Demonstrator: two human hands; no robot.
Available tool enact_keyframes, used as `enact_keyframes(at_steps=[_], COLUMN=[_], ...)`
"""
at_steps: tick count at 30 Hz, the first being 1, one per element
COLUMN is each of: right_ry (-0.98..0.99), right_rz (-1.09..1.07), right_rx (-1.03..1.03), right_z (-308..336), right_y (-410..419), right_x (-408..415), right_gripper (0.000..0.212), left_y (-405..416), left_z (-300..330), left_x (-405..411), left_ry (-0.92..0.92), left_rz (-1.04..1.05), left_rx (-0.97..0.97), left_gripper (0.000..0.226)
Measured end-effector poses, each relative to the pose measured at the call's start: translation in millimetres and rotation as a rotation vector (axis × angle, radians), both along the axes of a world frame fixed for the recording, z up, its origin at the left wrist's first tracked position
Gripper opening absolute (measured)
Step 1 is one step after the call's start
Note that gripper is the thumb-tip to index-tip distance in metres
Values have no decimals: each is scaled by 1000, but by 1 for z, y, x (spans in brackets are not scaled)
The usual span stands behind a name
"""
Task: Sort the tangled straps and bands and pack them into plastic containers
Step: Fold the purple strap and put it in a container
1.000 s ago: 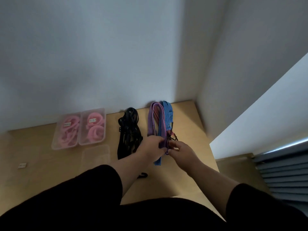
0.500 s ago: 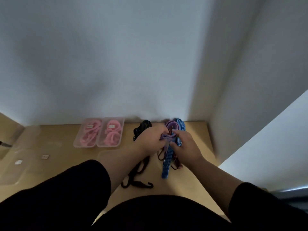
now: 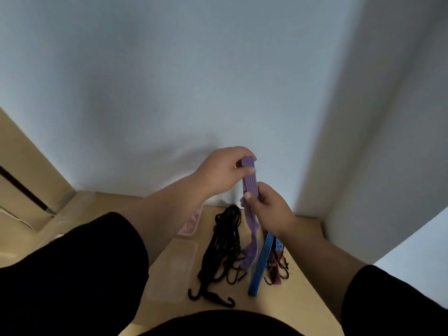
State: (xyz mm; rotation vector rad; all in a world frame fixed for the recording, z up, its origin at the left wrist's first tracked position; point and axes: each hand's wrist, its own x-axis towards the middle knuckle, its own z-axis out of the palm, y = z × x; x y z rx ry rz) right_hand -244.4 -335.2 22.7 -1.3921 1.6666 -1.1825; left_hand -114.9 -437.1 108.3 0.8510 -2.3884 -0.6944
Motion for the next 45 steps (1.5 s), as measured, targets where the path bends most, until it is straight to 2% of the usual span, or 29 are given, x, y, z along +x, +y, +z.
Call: enact_keyframes(at_steps=[2,6,12,16,19,21,25,27,29,31,36,38,41,45], right_ry=[-25,-131,-306,-317,-263,-265,-249,-259,-283,-328,-391,-397,-374,-372], right_rz=[23,68,137,121,113,118,96,64,19,-10,-37,-71,-177,-276], right_rx=[-41,-70,-53,-92,-122,-127,-173,-204,-215,-228,-268,-276,-270,-273], right_z=[5,14,34,44,55,62,75,83,91,99,108,110,113,112], right_y=[-2,-3,0,-1,-4,-6,-12,-14,-16,-17,-14,-10,-2,7], right_x=[8,21,41,65,85,97,125,142,158,177,221,236,254,265], right_gripper=[31,13,23,17,24,20,20,22,25,26,17,16,18,17], left_y=[-2,-6,-22,-21,-14,-9,9,23,36,44,67,80,94,115], left_z=[11,34,64,58,42,26,-4,-20,-36,-55,-77,-80,-88,-102], left_x=[3,10,28,48,70,87,119,135,154,177,224,241,273,314], left_ry=[71,151,292,490,532,551,700,759,753,639,268,238,200,126], left_rz=[14,-1,-3,26,56,68,100,99,100,90,-17,-14,-68,-160], left_rx=[27,32,97,275,407,490,669,748,821,822,614,637,695,710], left_gripper=[25,26,24,26,40,43,36,24,23,24,35,33,18,15])
